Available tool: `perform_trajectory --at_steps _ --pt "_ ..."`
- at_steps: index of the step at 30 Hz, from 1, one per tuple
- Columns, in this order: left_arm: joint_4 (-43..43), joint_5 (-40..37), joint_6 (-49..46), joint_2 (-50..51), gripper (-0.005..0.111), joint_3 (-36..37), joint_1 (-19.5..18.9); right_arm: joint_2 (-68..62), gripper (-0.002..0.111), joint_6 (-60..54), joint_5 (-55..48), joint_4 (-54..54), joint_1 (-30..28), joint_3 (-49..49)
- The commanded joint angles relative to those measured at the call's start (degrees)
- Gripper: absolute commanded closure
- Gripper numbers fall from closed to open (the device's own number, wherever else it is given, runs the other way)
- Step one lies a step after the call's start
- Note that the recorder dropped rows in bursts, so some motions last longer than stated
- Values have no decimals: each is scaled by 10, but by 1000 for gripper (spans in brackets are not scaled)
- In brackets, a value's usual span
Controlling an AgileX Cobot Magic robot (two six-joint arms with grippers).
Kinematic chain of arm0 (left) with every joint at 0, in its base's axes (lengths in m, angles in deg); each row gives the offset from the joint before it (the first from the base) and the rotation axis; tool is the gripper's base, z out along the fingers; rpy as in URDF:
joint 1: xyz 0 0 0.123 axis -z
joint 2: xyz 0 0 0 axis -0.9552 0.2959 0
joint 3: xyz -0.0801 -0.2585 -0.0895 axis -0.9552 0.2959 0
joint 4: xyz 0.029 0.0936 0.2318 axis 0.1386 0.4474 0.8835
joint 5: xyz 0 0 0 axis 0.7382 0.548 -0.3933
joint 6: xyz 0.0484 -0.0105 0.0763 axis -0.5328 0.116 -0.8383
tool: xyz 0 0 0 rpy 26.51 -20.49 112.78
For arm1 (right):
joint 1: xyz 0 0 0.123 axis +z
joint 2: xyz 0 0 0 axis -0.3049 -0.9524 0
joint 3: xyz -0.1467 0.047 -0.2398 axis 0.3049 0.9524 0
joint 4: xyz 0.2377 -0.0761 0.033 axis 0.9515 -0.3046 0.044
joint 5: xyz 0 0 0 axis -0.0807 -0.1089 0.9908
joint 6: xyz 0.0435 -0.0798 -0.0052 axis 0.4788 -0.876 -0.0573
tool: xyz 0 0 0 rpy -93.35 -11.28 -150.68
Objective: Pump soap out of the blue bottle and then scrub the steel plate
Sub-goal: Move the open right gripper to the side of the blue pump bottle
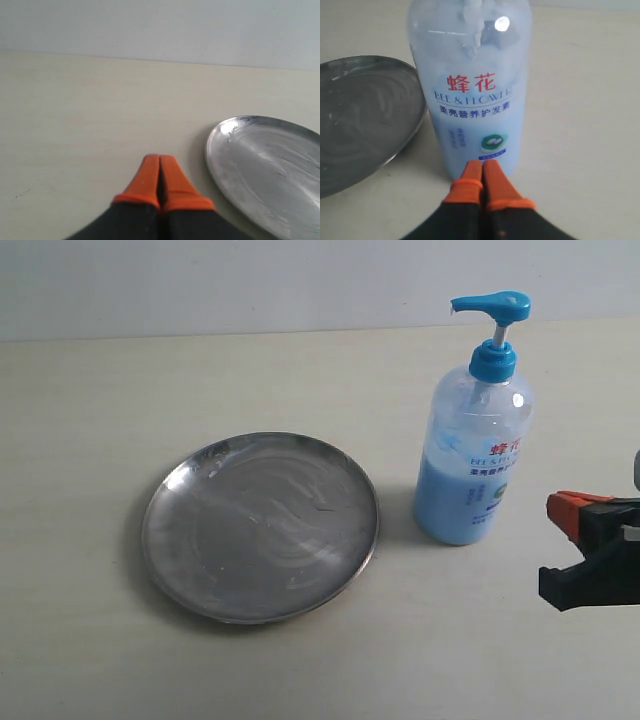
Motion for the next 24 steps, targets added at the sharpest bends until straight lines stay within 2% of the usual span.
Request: perform_trajectory --at_steps 1,6,8,10,13,14,17,24 --pt "0 3 1 -3 107 0 -2 0 108 -46 76 29 1 17" --pt "0 3 1 -3 107 0 -2 0 108 -46 94 28 1 20" --pt "0 3 1 -3 107 0 -2 0 97 -46 94 28 1 20" --pt "0 3 1 -3 107 0 -2 0 74 -45 93 28 1 20" --pt "0 3 1 -3 107 0 -2 -9 12 -45 93 28 1 20" --pt "0 3 1 -3 107 0 -2 -21 3 -46 96 28 1 20" --pt "0 3 1 -3 107 0 -2 -54 4 -46 112 32 1 20" --pt "0 3 1 -3 107 0 -2 -155 4 -40 235 28 1 20"
